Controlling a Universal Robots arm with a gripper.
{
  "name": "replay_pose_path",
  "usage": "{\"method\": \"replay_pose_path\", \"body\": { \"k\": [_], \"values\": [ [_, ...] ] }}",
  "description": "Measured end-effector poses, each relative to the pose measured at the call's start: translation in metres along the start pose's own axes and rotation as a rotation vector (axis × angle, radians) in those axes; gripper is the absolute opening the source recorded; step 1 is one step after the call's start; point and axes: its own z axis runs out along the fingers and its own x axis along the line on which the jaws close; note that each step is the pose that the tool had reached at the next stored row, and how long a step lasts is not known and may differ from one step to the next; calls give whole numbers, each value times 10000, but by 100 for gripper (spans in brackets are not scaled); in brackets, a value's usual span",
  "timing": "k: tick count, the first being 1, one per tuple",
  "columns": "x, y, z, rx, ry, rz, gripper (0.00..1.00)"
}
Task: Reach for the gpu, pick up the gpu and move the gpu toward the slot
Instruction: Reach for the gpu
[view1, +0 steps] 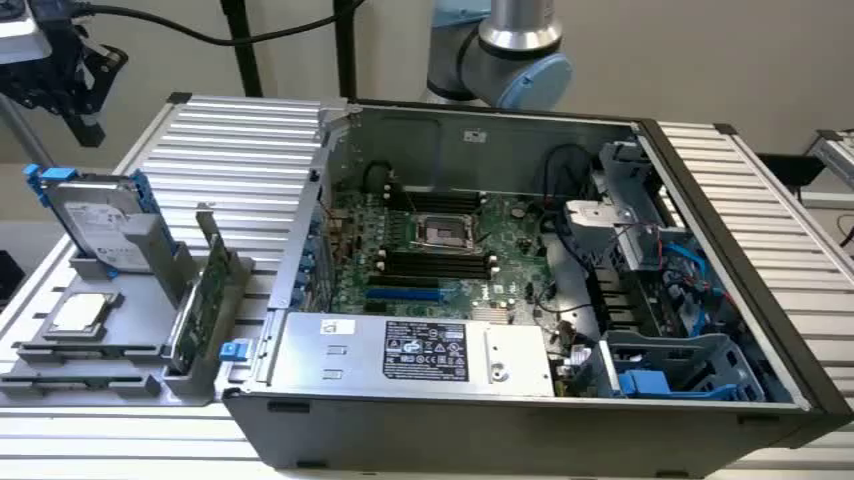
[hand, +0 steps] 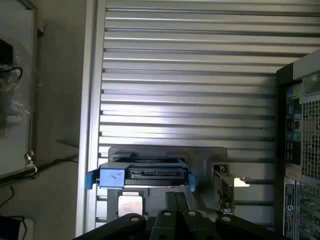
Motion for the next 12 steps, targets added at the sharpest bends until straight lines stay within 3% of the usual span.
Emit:
{"method": "replay_pose_path", "body": {
  "k": [12],
  "values": [
    [0,0,0,0,0,0,11]
  ]
}}
